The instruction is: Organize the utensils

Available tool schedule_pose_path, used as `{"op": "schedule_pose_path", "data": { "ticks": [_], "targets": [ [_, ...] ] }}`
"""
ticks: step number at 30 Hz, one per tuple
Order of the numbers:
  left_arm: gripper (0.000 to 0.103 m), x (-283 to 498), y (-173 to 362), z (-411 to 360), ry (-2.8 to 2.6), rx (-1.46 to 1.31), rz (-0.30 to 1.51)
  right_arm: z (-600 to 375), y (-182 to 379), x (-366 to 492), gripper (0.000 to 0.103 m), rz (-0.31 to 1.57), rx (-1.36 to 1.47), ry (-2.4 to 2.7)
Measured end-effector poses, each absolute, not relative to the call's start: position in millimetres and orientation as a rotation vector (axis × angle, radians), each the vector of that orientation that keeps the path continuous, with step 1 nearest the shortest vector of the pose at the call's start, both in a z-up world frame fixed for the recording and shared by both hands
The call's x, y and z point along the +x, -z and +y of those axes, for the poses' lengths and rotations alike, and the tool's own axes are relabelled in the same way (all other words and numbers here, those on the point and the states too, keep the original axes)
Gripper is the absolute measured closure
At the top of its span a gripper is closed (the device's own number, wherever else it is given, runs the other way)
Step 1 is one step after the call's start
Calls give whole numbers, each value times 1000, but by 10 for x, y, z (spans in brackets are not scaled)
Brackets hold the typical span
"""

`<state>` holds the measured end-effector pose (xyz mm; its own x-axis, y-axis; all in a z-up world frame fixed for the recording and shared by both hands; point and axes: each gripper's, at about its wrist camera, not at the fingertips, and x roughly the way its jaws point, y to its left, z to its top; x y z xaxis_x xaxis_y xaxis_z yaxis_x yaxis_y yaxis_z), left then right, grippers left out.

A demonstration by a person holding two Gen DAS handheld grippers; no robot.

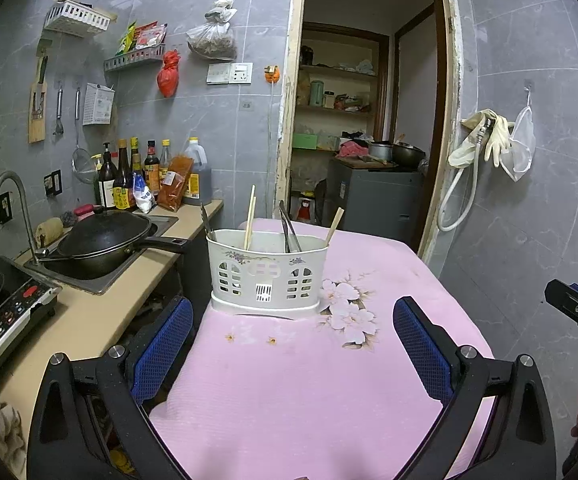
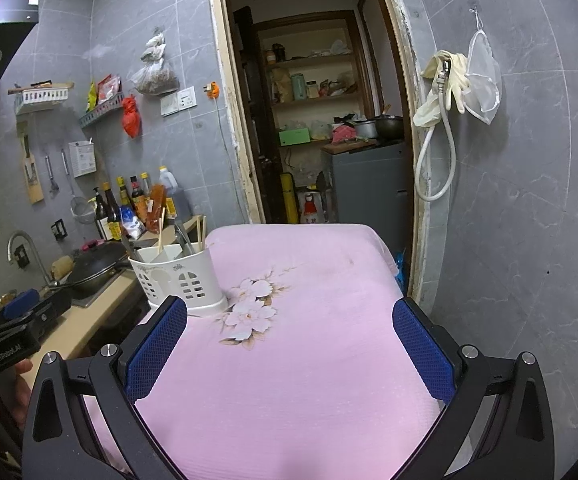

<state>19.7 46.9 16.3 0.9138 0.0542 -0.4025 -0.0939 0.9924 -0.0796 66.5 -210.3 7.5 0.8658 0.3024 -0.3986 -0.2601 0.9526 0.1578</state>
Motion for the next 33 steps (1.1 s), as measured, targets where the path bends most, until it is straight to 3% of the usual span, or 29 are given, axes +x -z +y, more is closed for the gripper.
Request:
{"op": "schedule_pose_path", "data": {
  "ticks": [33],
  "targets": [
    [5,211,-150,476,-74,-97,415,-2081,-73,628,0,438,103,-294]
  ]
}}
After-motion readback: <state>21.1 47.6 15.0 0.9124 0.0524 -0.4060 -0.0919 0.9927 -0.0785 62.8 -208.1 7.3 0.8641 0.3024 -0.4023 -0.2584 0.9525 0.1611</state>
